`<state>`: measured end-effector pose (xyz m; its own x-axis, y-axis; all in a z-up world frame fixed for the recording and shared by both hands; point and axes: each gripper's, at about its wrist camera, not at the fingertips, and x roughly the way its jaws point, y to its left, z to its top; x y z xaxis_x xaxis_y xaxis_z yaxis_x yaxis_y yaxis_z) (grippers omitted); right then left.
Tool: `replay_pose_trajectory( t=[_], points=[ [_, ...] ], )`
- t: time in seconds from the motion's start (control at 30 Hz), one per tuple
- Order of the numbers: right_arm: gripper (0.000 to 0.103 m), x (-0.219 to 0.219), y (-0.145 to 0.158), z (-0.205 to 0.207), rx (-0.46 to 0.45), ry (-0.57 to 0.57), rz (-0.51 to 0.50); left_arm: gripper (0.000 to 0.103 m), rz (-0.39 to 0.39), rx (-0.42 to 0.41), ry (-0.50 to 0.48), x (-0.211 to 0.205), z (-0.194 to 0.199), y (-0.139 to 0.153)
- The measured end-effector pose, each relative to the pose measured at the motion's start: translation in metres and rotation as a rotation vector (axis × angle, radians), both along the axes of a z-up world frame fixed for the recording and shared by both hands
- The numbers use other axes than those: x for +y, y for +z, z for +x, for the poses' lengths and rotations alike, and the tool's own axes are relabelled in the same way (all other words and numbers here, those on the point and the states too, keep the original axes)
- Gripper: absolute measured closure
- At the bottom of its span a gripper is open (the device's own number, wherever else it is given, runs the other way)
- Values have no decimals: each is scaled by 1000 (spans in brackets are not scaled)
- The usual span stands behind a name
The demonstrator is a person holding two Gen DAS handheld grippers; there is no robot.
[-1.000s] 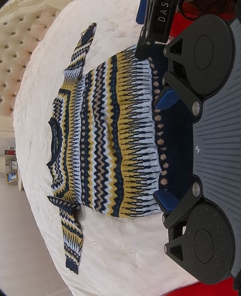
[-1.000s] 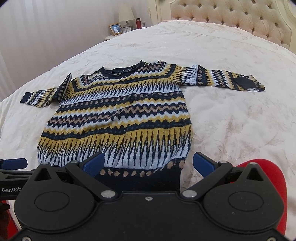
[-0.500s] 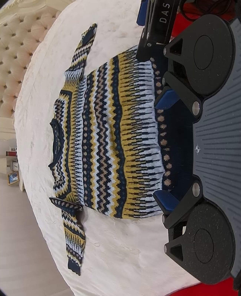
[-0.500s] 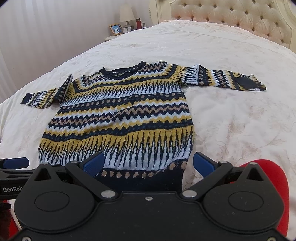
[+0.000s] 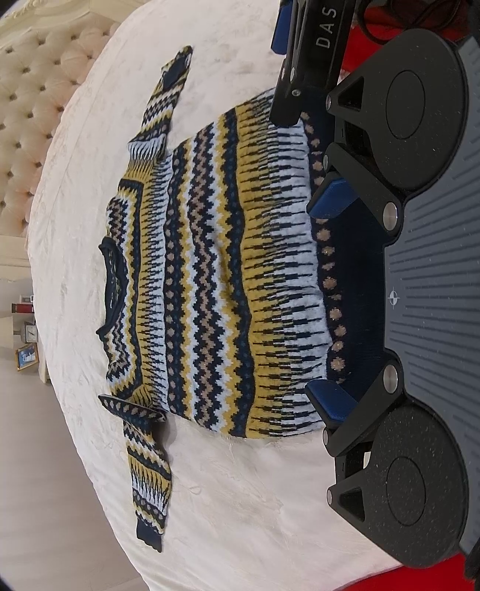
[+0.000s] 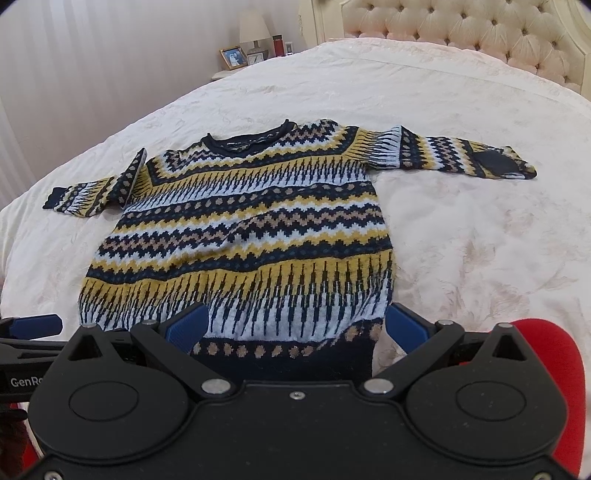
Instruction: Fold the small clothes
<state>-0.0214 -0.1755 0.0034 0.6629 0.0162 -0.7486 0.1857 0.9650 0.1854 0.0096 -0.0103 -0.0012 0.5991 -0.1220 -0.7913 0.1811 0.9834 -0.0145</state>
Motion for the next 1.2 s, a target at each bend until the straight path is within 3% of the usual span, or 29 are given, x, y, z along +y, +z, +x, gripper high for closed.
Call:
replay_pose_trajectory(
  t=[0.83, 1.2],
  points=[
    [1, -2, -6, 22, -51, -6, 10, 8, -12, -43, -17, 4, 16, -5],
    [1, -10, -10, 61, -123, 21, 56, 8, -124, -89, -38, 25, 45, -5]
  ],
)
